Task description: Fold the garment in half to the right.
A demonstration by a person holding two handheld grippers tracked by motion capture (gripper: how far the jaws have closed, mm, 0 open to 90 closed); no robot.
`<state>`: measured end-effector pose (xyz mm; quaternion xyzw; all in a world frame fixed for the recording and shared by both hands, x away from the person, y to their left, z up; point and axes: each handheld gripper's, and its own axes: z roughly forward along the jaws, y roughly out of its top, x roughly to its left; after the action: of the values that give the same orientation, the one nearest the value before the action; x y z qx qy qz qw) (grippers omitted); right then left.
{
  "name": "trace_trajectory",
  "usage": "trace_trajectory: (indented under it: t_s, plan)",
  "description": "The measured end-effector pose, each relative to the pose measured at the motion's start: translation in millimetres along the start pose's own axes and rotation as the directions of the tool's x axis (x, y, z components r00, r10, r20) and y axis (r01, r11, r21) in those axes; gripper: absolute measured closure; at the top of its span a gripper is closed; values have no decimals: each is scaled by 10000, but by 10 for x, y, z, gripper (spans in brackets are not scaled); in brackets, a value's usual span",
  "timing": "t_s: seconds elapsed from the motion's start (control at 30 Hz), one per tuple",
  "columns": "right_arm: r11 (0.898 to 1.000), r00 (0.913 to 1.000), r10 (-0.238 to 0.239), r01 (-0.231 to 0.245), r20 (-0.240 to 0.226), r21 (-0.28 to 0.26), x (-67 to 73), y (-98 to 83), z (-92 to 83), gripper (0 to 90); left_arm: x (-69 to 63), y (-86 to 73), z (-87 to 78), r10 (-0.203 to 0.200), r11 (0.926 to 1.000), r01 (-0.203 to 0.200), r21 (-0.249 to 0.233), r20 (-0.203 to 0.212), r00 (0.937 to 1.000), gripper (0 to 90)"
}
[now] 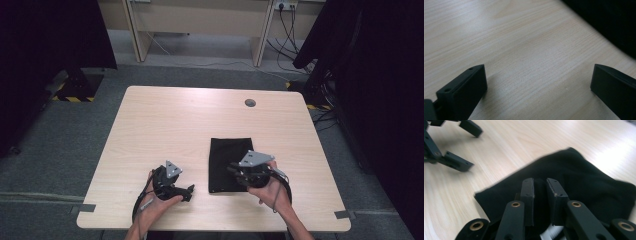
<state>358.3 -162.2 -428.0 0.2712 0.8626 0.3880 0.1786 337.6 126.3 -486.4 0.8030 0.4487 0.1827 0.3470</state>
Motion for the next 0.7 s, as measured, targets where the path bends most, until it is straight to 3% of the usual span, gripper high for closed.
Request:
trace_trajectory:
  t_s: [0.07, 0.23, 0.4, 0.53, 0.7]
  plan:
    - [10000, 9989, 37, -35, 466, -64, -12, -114, -107, 746, 0, 0, 0, 1, 10000, -1, -1, -2, 10000, 0]
    - [9974, 9933, 720, -712, 901, -127, -99, -382, -335, 662, 1, 0, 1, -17, 10000, 17, -3, -29, 10000, 0]
    - [9931, 9801, 1171, -1147, 1605, -241, -229, -467, -521, 585, 1, 0, 0, -23, 10000, 23, 0, -31, 10000, 0]
    - [9854, 9753, 1697, -1662, 1417, -360, -362, -378, -549, 506, 1, 0, 0, -24, 10000, 24, 2, -32, 10000, 0]
    - [9767, 9718, 2142, -2141, 989, -121, -525, -208, -367, 444, 1, 0, 0, -24, 10000, 24, 2, -31, 10000, 0]
